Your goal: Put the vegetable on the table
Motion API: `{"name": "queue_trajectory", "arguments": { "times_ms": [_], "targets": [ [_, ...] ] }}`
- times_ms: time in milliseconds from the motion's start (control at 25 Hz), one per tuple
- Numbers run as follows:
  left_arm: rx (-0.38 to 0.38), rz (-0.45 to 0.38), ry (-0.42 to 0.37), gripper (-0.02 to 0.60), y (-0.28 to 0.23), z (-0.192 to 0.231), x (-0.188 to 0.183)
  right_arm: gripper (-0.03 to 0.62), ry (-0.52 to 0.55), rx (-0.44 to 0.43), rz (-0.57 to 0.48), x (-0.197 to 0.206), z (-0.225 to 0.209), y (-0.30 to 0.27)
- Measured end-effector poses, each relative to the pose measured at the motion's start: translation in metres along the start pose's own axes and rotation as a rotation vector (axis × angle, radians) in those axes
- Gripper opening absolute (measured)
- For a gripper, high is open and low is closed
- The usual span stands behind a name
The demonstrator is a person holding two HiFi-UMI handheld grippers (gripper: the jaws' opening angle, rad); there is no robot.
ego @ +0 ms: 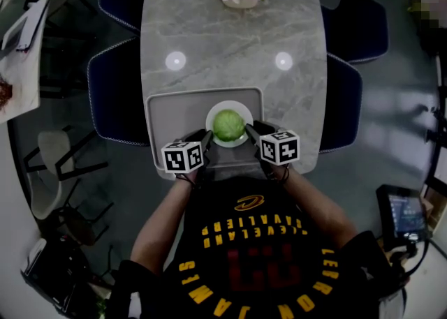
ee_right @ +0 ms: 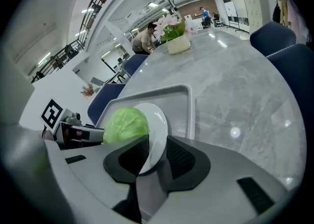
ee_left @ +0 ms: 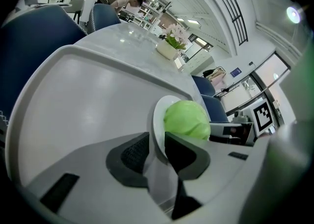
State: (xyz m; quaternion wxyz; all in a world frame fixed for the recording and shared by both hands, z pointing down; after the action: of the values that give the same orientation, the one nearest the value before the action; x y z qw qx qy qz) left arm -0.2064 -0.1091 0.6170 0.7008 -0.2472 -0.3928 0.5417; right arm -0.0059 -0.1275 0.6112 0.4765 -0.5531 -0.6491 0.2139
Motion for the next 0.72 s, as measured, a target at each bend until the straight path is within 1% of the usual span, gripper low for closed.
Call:
{"name": "queue_trajectory", "arguments": {
  "times_ms": [120, 280, 320, 480, 560, 600, 720],
  "targets": [
    [0.012, 0.002, -0.007, 0.101, -0.002, -0.003, 0.001, 0.114, 0.033, 0.025, 0.023, 0.000, 0.001, -0.001],
    [-0.004, 0.012, -0.026, 0.095, 0.000, -0.003, 0.003, 0.112, 0.091, 0.071, 0.065, 0.000, 0.006, -0.006],
    [-0.012, 0.013, -0.025, 0.087, -0.001, -0.002, 0.002, 0.100, 0.093, 0.073, 0.074, -0.002, 0.006, -0.009],
    [-0.010, 0.018, 0.007, 0.074, -0.005, 0.000, 0.000, 0.095, 0.087, 0.051, 0.092, -0.008, 0.003, -0.016],
    [0.015, 0.020, 0.042, 0.067, -0.006, 0.002, 0.000, 0.095, 0.061, 0.019, 0.088, -0.009, 0.002, -0.017],
    [0.038, 0.020, 0.074, 0.061, -0.007, 0.004, -0.001, 0.077, 0.042, 0.002, 0.085, -0.010, 0.000, -0.017],
    [0.128, 0.019, 0.191, 0.046, -0.012, 0.011, -0.006, 0.069, 0.007, -0.028, 0.089, -0.014, -0.005, -0.021]
  ]
}}
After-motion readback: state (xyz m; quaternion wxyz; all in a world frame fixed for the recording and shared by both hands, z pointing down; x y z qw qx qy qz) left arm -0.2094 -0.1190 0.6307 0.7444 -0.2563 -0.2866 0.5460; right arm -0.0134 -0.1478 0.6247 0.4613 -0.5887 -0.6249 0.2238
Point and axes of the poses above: the fingertips, and each gripper's own axes: y backward along the fingers, z to its left, x out of its underside, the point moved 5 cm from there along y, backward along the fingers, and after that the axes turned 2 degrees about z, right-handed, at the moved point
